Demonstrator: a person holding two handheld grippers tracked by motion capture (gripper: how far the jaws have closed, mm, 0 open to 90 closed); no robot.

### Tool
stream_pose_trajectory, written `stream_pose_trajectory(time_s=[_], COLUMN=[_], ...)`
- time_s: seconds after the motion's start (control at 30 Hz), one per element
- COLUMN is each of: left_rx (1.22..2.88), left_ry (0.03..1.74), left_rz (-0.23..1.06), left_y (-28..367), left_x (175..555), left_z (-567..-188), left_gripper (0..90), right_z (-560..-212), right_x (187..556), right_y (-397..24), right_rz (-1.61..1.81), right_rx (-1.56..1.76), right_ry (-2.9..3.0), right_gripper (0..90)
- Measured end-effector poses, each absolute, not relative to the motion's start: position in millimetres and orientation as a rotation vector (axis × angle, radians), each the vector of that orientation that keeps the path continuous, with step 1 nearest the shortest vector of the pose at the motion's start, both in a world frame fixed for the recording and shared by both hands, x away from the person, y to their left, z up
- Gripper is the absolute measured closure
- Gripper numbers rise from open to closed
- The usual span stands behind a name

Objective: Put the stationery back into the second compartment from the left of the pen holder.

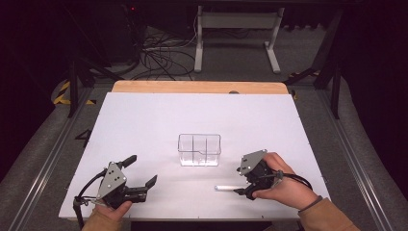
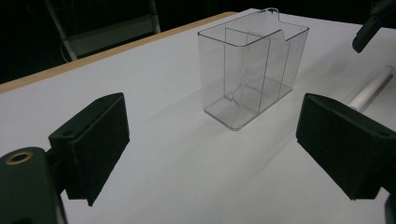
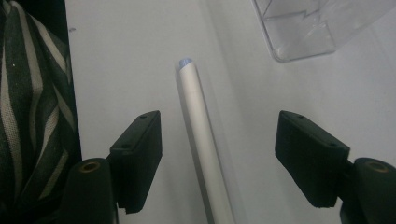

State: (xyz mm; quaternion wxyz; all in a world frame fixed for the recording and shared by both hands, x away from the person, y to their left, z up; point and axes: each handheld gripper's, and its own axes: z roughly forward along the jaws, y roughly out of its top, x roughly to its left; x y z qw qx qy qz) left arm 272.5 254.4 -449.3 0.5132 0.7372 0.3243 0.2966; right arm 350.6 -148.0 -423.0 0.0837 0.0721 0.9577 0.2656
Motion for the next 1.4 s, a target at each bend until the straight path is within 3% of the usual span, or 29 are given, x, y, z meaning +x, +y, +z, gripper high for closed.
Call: stream_pose_trajectory(time_s=[0.37,0.57,0.77,1.4], left_rx=[1.775,1.772,1.773,1.774], left_ry=[0.780,0.783,0.782,0.781], left_rz=[0.712,0.709,0.709,0.708], left_y=[254,254,254,254], left_x=[273,273,273,273], left_z=[-449,-450,-450,-450], left_gripper=[10.4,10.6,10.6,10.7], right_z=[-430,-433,-435,-445], right_x=[351,354,357,359], right_y=[-143,-139,-135,-125], right_rz=[0.707,0.691,0.668,0.485], right_rx=[0.175,0.092,-0.010,-0.047], right_ry=[2.915,2.940,2.936,2.986], right_gripper=[38.4,51.0,52.2,73.5])
